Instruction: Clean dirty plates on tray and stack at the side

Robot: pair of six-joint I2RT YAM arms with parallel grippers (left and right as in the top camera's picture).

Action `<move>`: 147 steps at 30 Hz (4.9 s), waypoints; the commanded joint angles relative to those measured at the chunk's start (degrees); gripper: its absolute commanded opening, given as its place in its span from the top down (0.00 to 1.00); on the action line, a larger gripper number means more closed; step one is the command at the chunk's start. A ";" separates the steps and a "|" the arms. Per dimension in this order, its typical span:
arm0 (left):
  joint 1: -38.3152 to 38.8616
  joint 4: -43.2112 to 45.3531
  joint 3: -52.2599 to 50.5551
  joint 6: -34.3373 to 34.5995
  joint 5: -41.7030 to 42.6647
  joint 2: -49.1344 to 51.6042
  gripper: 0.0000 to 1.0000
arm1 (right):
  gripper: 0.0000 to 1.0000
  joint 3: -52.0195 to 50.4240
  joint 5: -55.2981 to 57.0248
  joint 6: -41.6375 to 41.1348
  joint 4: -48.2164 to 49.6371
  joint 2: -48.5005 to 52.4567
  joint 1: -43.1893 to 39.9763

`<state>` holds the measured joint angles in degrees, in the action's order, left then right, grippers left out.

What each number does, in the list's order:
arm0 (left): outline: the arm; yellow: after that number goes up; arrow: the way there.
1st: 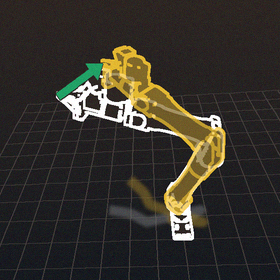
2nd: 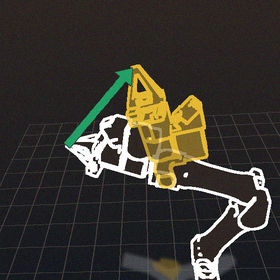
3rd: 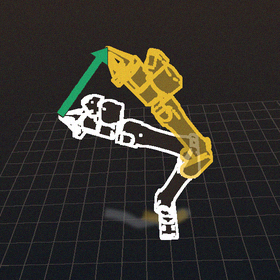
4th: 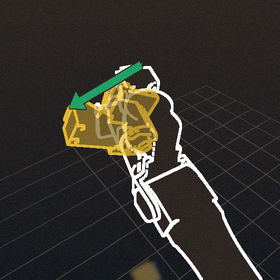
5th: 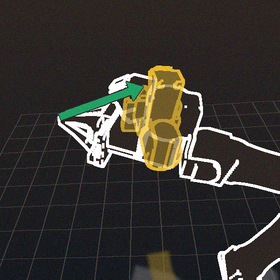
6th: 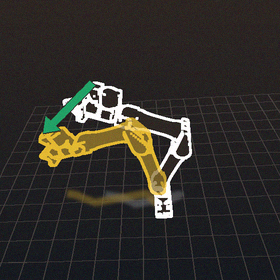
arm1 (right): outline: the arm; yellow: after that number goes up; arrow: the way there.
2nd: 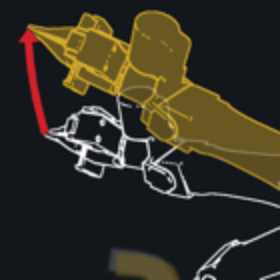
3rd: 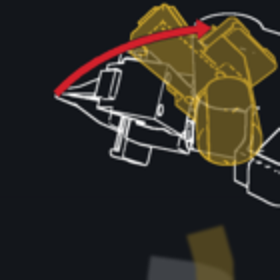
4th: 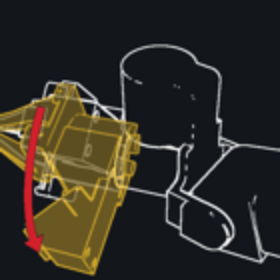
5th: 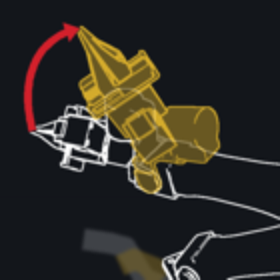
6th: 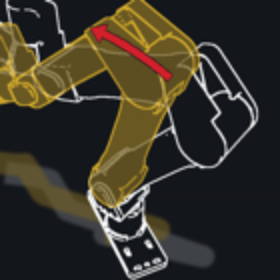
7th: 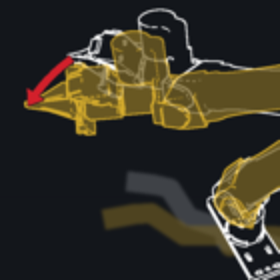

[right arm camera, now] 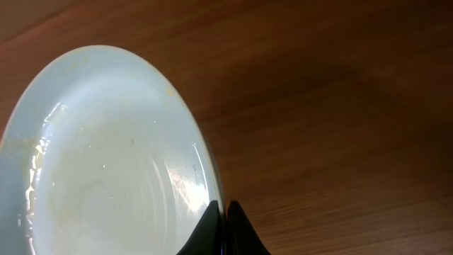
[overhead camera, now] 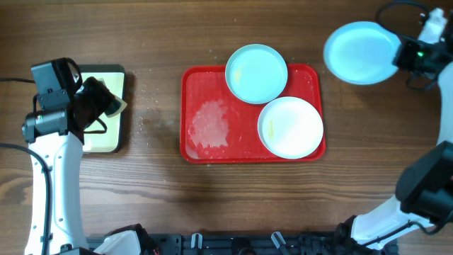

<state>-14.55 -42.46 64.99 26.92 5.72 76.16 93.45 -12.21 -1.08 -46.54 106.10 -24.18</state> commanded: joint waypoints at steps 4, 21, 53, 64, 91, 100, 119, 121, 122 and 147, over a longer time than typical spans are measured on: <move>-0.26 0.15 -0.11 0.55 0.46 -0.39 0.96 | 0.96 -0.59 5.51 -2.60 2.89 10.95 -2.43; -0.20 0.26 -0.11 0.55 0.50 2.45 0.96 | 0.40 -0.48 0.07 -9.94 7.63 10.51 29.33; 10.36 1.53 -0.11 -1.20 5.18 2.51 0.96 | 0.96 -0.48 0.50 -6.45 -0.07 20.63 47.19; 27.78 5.95 -0.22 -0.66 6.64 17.92 0.96 | 0.96 -0.48 -10.12 0.76 -3.67 20.65 47.47; 35.60 8.81 0.59 5.07 -29.94 22.93 0.96 | 0.96 -0.48 -8.20 -6.60 -2.36 20.65 47.47; 37.81 16.52 0.48 5.07 4.17 27.63 0.96 | 0.95 -0.48 -8.22 -8.44 -1.70 20.65 47.47; 30.36 8.09 0.76 8.15 -22.49 6.75 0.96 | 0.96 -0.35 -7.78 -5.79 0.66 16.39 47.34; 26.21 7.89 0.76 9.62 -15.61 1.42 0.96 | 0.96 -0.02 -3.10 -4.66 0.63 11.80 47.65; 23.41 7.80 0.76 9.57 -11.32 -0.70 0.96 | 0.96 -0.02 0.81 -3.04 0.70 8.46 48.30; 5.64 -0.46 0.66 5.68 -8.33 -2.12 0.96 | 0.96 -0.11 77.20 53.77 37.62 -7.08 80.85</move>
<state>-8.56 -43.13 65.84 33.50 -3.07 74.04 92.86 67.16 64.01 -3.42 99.79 57.71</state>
